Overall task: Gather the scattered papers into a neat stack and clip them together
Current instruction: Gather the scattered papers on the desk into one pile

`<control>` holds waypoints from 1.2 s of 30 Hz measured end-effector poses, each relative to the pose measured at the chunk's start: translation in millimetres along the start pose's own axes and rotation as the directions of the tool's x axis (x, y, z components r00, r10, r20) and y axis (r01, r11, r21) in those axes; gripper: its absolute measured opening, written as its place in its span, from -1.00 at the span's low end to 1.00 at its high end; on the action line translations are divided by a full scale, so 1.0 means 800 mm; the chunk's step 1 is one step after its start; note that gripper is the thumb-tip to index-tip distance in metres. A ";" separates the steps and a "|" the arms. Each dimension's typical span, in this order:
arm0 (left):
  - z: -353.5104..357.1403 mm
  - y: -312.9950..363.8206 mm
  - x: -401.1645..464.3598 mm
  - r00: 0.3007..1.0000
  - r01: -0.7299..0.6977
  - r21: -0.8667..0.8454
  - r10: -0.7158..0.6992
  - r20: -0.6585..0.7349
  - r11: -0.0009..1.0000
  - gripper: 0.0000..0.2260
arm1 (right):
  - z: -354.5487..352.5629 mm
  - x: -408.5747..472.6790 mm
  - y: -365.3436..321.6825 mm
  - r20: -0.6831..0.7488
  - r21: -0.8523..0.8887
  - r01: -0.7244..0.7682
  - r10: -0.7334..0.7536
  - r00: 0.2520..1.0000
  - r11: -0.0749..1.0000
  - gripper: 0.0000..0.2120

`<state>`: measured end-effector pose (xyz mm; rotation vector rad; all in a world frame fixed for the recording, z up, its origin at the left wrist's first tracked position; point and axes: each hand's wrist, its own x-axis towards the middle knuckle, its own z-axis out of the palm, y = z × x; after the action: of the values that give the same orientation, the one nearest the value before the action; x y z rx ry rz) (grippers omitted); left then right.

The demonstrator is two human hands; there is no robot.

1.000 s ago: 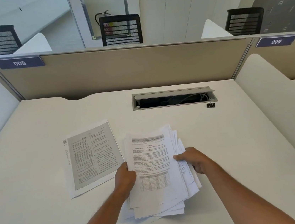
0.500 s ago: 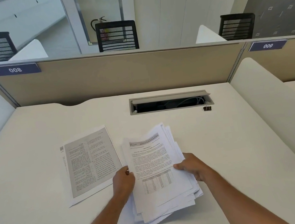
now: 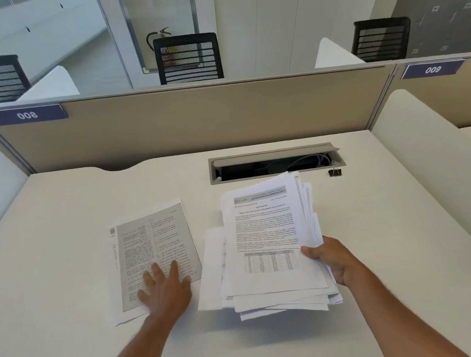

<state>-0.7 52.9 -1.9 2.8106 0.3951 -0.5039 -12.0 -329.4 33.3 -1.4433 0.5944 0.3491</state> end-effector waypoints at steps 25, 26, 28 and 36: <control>-0.012 0.025 -0.030 0.973 -0.034 -0.649 -0.124 -0.196 0.760 -0.69 | 0.015 0.004 0.001 -0.071 0.002 -0.048 0.048 0.996 0.999 -0.70; -0.012 0.025 -0.025 0.980 -0.024 -0.629 -0.107 -0.169 0.777 -0.69 | 0.019 0.005 0.004 -0.088 -0.033 -0.052 0.049 0.995 0.998 -0.70; -0.012 0.028 -0.019 0.990 -0.050 -0.554 -0.032 -0.137 0.831 -0.66 | 0.032 0.004 0.008 -0.133 -0.164 -0.035 0.013 0.991 0.986 -0.73; -0.010 0.060 -0.026 1.000 -0.008 -0.550 0.023 0.021 0.835 -0.57 | 0.078 -0.006 -0.003 -0.292 -0.568 -0.075 -0.115 0.949 0.820 -0.92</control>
<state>-2.4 5.9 23.0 2.2418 0.4301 -0.3510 -4.1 -267.6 39.5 -2.1186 0.7706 0.2932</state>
